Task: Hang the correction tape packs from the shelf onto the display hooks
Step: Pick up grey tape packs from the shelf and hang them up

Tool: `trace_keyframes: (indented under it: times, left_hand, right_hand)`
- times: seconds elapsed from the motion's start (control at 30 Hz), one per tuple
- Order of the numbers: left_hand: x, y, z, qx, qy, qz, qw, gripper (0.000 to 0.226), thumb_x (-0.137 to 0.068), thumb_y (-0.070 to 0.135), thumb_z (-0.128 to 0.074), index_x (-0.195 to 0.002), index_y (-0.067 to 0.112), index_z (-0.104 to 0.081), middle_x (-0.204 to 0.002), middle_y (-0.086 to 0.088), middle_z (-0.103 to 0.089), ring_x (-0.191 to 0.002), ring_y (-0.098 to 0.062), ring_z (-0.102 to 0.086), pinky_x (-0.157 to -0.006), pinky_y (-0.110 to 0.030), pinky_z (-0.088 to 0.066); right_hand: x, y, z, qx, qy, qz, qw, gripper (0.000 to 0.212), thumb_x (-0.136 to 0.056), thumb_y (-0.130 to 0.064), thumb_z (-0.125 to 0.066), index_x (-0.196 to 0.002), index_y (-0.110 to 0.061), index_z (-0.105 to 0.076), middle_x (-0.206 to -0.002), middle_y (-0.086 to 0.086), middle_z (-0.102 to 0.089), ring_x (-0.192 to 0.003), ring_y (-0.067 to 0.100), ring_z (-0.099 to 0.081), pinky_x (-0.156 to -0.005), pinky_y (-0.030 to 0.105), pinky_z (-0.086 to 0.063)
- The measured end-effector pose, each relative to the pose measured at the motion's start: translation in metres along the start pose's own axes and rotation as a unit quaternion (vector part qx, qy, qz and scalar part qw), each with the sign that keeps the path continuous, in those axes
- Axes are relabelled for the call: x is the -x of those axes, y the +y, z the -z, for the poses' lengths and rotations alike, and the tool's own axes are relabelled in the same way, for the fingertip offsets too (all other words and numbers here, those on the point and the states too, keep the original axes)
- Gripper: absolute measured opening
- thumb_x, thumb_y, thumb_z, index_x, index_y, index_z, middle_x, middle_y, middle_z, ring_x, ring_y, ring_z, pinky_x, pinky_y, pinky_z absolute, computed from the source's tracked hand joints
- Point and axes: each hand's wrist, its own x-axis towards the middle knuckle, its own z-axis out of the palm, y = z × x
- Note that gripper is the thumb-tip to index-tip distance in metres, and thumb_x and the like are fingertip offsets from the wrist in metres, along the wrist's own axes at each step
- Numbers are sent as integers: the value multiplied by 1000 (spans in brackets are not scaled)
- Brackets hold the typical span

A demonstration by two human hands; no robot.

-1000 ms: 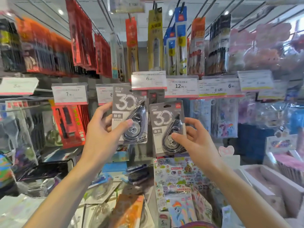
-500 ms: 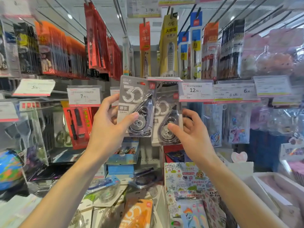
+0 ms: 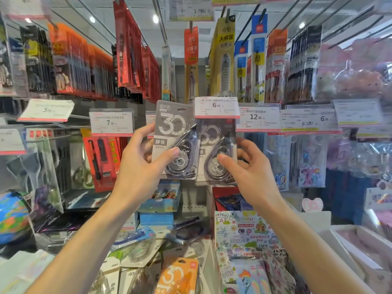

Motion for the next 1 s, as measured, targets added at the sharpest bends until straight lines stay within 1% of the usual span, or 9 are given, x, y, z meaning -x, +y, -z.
trace_keyframes:
  times: [0.1,0.17,0.37,0.57,0.7,0.8,0.87,0.93,1.0]
  left_hand:
    - [0,1,3,-3,0,1,1000,65,-90,20,-79,-145,28,-47,-119,17,-76,-106,-6,-74,-86,-24,-58]
    - [0,0,4,-5,1,2,1000,65,-90,21,-79,-145,27,-47,-119,16,-76,-106,-6,-74,-89,-28,-56]
    - [1,-4,3,-10,14,20,1000,64,-85,23,-83,-140,30,-49,-123,10,-74,-109,-8,-73,-97,-35,-57]
    - [1,-7,3,-13,16,25,999,64,-84,25,-84,-138,29,-51,-116,16,-75,-101,1,-74,-86,-22,-60]
    - [1,-9,3,-15,16,32,999,63,-84,26,-85,-137,32,-51,-115,14,-76,-100,-4,-75,-91,-29,-59]
    - [-1,-10,0,-25,22,39,999,66,-82,31,-86,-137,34,-50,-117,11,-76,-102,-4,-74,-95,-33,-56]
    - [-2,-10,-1,-34,23,41,998,67,-81,33,-87,-136,35,-50,-119,10,-74,-102,-4,-73,-93,-29,-56]
    - [-4,-9,-1,-38,19,41,998,63,-81,30,-86,-134,35,-51,-114,11,-76,-96,0,-74,-81,-18,-57]
    - [-5,-9,-2,-41,14,38,998,57,-82,25,-86,-127,38,-53,-104,16,-77,-90,3,-74,-71,-9,-54]
  right_hand:
    - [-1,-2,-2,23,-8,6,1000,38,-93,-27,-77,-112,-49,-53,-96,-37,-73,-90,-10,-73,-67,4,-52]
    - [-1,-2,-5,28,0,5,1000,36,-92,-30,-78,-108,-51,-52,-95,-37,-73,-91,-11,-73,-67,4,-52]
    - [0,10,-11,31,41,18,999,54,-94,-36,-76,-137,-47,-45,-108,-5,-72,-90,5,-77,-67,14,-56]
    - [-1,19,-11,7,58,3,998,57,-95,-32,-75,-146,-41,-50,-88,-20,-75,-85,-10,-74,-64,-1,-47]
    - [-4,24,-15,30,74,1,997,54,-96,-34,-73,-145,-41,-51,-94,-14,-74,-76,-5,-74,-59,6,-51]
    - [-12,33,-21,88,76,-13,993,61,-96,-44,-69,-152,-41,-44,-100,-14,-64,-60,-4,-60,-55,12,-49]
    - [-21,41,-25,117,69,-35,990,67,-96,-48,-66,-156,-37,-40,-112,-3,-67,-77,-4,-60,-74,21,-56]
    - [-31,47,-29,155,71,-58,984,72,-95,-51,-65,-158,-30,-38,-133,6,-70,-108,17,-66,-100,45,-56]
    - [-41,50,-32,193,78,-74,975,73,-95,-54,-65,-158,-27,-39,-141,8,-66,-118,27,-66,-105,52,-53]
